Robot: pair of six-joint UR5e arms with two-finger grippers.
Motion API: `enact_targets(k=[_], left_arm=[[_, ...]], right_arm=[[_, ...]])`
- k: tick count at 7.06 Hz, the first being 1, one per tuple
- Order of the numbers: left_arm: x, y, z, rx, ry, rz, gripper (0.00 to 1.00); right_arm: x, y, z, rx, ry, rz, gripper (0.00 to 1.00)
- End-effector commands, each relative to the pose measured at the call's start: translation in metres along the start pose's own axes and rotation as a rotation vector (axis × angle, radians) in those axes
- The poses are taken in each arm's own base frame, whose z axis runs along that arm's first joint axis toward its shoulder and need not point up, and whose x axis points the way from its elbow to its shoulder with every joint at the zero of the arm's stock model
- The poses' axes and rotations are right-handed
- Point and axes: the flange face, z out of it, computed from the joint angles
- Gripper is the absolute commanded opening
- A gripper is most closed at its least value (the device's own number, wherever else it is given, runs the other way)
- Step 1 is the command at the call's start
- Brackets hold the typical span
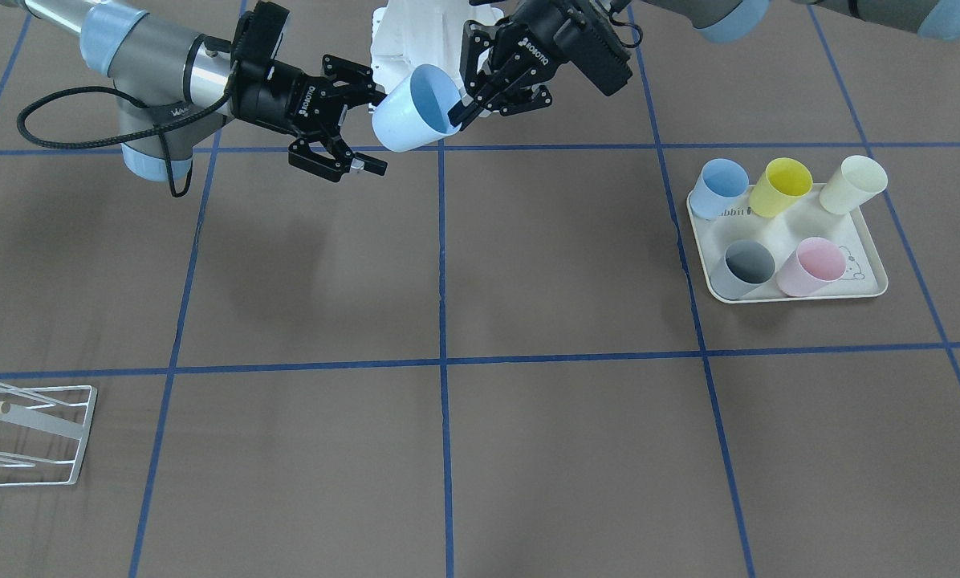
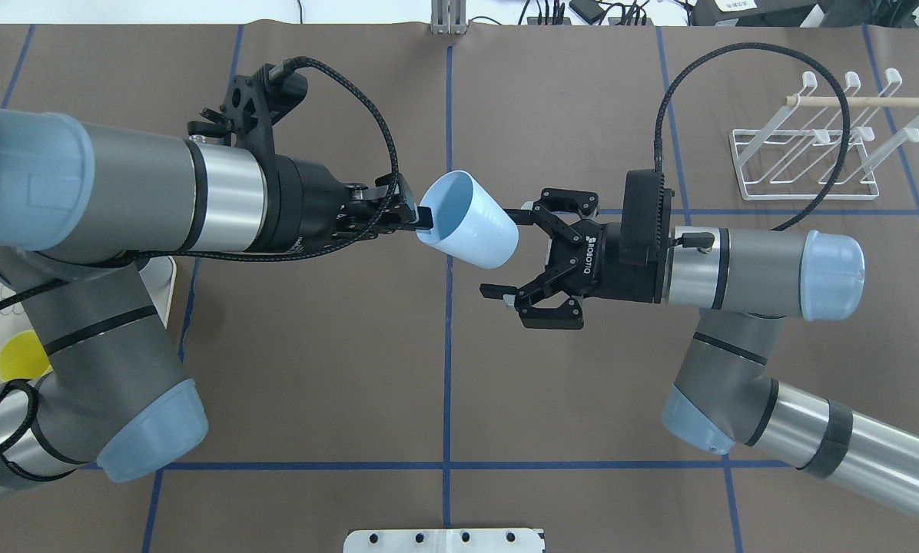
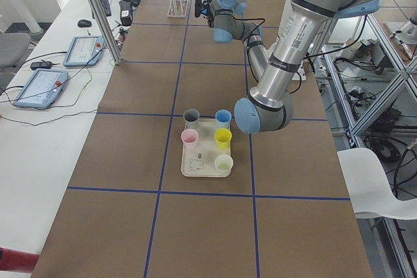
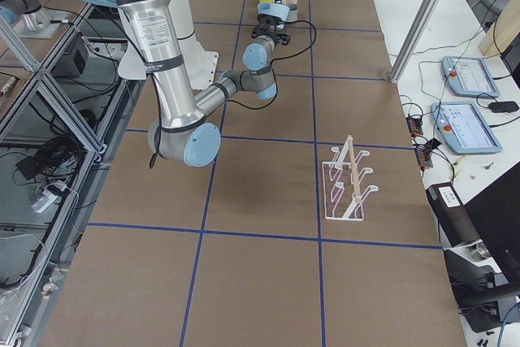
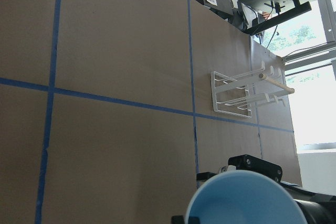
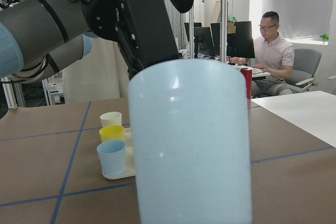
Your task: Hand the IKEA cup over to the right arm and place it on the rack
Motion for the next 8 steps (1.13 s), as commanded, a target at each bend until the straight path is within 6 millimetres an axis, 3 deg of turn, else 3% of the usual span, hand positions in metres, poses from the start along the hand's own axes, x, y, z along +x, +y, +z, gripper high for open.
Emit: enact_targets(k=[1, 5, 8], left_arm=[[-0.003, -0.0004, 0.0048, -0.001, -0.01, -0.002, 0.0], [-0.0048, 0.0026, 0.0091, -0.008, -0.014, -0.002, 0.0], [-0.0038, 0.0036, 0.0093, -0.011, -0.011, 0.0, 0.0]], right_arm=[[-0.003, -0.0012, 0.001, 0.004, -0.004, 0.002, 0.94], [-0.0035, -0.0009, 0.0013, 0.005, -0.002, 0.003, 0.87], [-0.0035, -0.001, 0.0007, 0.006, -0.001, 0.014, 0.55]])
